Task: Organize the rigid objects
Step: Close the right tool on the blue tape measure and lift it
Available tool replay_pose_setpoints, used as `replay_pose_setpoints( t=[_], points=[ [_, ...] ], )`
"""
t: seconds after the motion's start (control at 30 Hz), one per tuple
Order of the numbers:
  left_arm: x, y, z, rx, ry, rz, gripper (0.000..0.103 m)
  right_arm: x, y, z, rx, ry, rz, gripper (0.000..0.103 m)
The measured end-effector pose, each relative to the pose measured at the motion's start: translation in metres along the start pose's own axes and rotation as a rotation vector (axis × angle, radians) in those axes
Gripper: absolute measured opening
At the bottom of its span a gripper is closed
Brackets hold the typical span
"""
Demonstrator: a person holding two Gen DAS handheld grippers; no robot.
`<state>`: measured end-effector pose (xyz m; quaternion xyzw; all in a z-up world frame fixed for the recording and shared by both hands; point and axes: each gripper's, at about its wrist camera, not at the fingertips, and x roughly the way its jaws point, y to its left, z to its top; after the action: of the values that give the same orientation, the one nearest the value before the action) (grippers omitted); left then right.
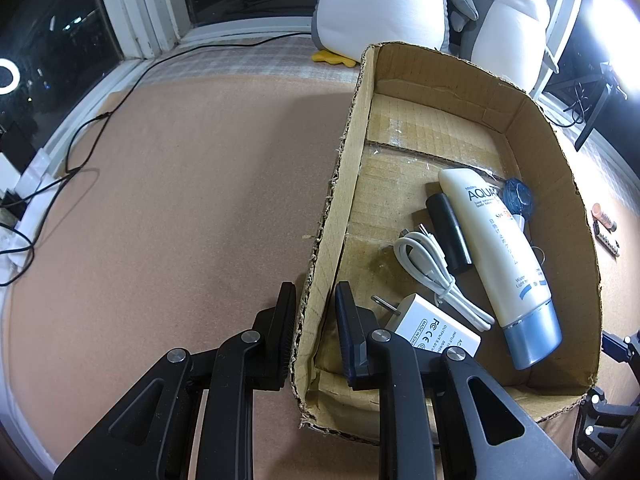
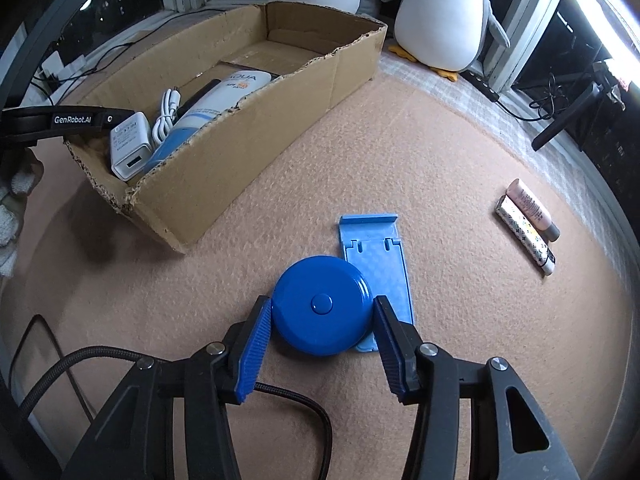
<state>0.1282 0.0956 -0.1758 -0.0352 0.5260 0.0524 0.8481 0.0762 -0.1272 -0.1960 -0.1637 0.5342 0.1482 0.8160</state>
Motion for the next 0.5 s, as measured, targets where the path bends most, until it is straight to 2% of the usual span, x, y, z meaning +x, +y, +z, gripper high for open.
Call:
replay_pose_setpoints(
  t=[0.23, 0.5],
  points=[
    [0.0, 0.0, 0.0, 0.0, 0.0, 0.0, 0.019, -0.009, -0.01, 0.003, 0.068, -0.026, 0.047, 0.046],
    [0.0, 0.0, 0.0, -0.001, 0.0, 0.0, 0.019, -0.036, -0.022, 0.026, 0.116, -0.131, 0.066, 0.046]
  ],
)
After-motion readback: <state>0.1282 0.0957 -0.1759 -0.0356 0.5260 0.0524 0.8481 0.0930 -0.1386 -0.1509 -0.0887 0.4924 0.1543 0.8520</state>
